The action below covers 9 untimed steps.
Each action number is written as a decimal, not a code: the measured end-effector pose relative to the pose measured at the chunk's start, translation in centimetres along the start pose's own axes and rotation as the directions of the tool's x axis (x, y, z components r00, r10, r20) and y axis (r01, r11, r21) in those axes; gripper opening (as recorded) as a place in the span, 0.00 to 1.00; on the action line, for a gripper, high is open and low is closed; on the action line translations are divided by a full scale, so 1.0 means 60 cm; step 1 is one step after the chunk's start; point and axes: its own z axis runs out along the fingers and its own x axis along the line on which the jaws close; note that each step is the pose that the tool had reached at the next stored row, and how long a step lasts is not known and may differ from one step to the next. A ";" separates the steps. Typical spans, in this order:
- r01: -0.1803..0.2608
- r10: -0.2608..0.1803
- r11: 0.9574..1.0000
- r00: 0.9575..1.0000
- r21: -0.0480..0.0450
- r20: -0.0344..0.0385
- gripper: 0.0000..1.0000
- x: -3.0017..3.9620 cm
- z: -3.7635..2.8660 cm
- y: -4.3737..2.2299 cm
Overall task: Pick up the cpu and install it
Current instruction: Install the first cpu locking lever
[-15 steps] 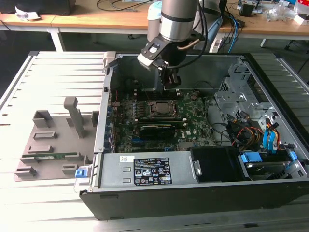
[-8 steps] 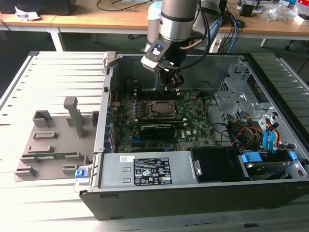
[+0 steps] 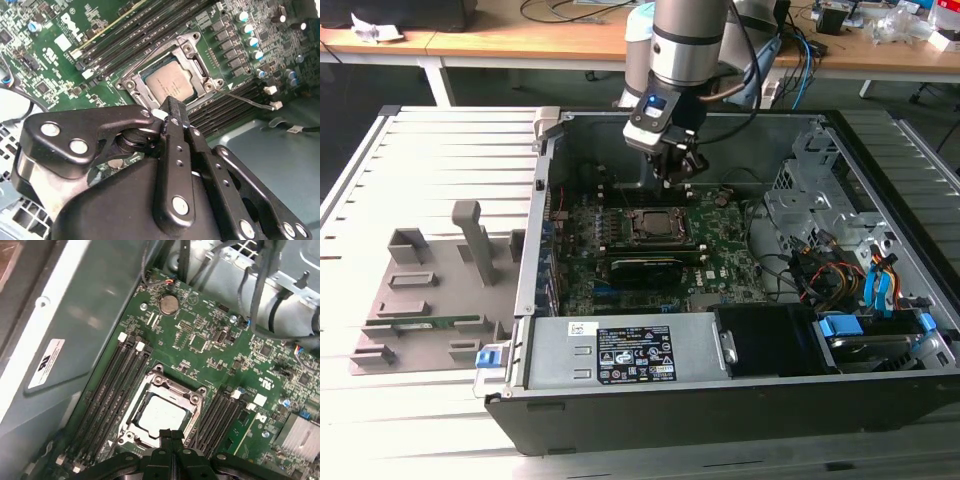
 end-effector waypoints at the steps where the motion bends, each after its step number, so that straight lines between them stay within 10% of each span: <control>1: 0.027 -0.027 1.000 1.000 -0.001 0.001 0.11 0.000 0.000 0.000; 9: 0.159 -0.159 0.987 0.987 -0.006 0.008 0.11 0.000 0.000 0.000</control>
